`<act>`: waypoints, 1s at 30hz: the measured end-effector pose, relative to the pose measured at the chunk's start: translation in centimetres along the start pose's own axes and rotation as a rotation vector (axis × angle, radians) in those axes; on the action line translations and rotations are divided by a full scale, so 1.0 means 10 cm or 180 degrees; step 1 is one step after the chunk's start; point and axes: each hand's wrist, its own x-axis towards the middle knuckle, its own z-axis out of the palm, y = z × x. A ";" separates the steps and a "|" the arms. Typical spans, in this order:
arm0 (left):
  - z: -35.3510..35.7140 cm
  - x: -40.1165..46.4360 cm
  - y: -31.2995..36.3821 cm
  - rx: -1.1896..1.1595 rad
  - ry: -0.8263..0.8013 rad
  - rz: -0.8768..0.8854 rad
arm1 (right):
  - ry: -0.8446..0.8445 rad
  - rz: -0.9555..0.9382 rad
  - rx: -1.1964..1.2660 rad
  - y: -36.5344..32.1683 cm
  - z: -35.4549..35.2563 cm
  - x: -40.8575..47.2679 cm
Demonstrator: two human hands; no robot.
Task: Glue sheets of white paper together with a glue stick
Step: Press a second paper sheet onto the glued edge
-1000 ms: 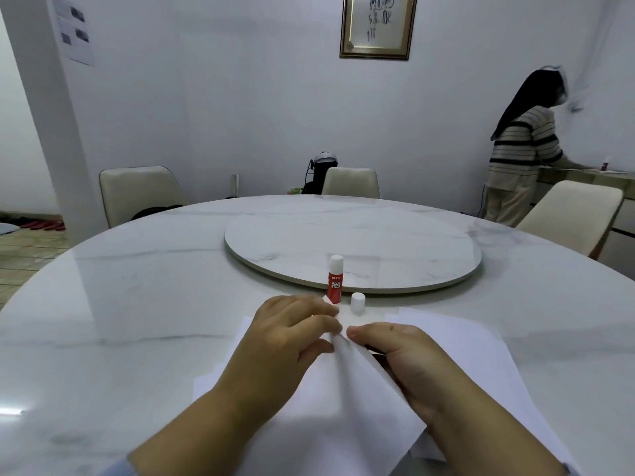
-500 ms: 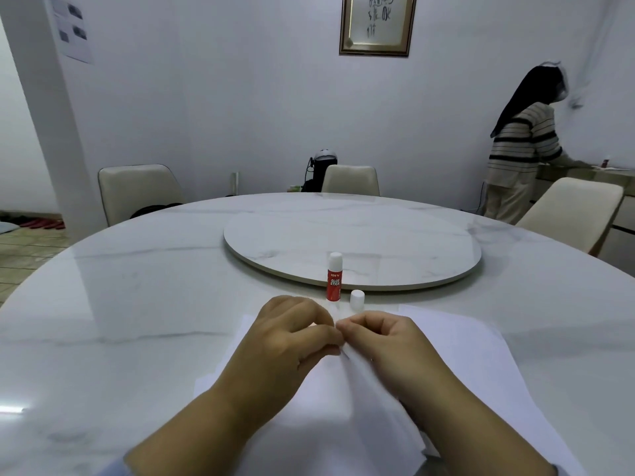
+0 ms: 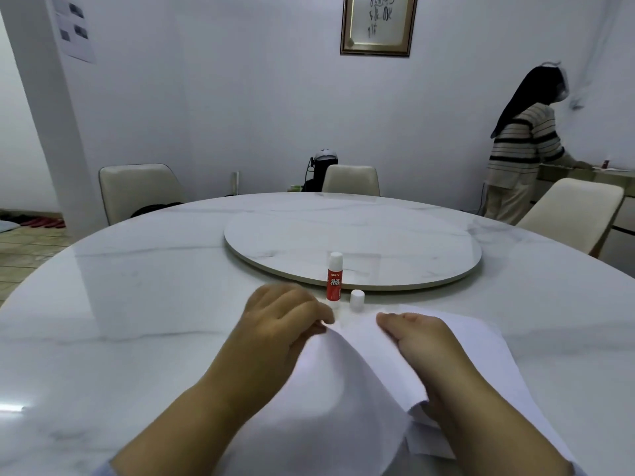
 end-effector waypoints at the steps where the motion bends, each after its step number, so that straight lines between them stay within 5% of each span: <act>1: -0.04 0.00 -0.04 -0.0160 0.0117 -0.0210 | 0.0015 0.0088 0.0032 0.00 -0.05 0.03; 9: -0.19 -0.07 -0.30 -0.2000 0.1546 -0.2736 | -0.0287 0.0227 -0.1229 0.04 -0.16 0.12; 12: -0.21 -0.06 -0.34 -0.1868 0.1648 -0.2873 | -0.0386 -0.0088 -0.1609 0.07 -0.05 0.08; 15: -0.24 -0.02 -0.30 -0.1905 0.1779 -0.2936 | -0.0003 -0.1054 -0.2301 0.08 0.06 0.01; 17: -0.25 0.01 -0.29 -0.1761 0.1842 -0.2872 | -0.0149 -0.1509 -0.1639 -0.05 0.14 -0.18; 22: -0.25 0.06 -0.25 -0.1356 0.1777 -0.2369 | -0.1641 -0.0652 -0.0105 -0.34 0.37 -0.63; 26: -0.26 0.06 -0.27 -0.1551 0.1987 -0.2380 | -0.0436 -0.1364 -0.0689 -0.26 0.35 -0.53; 30: -0.24 -0.01 -0.34 -0.1865 0.1929 -0.2663 | -0.0254 -0.1887 -0.0322 -0.47 -0.01 -0.48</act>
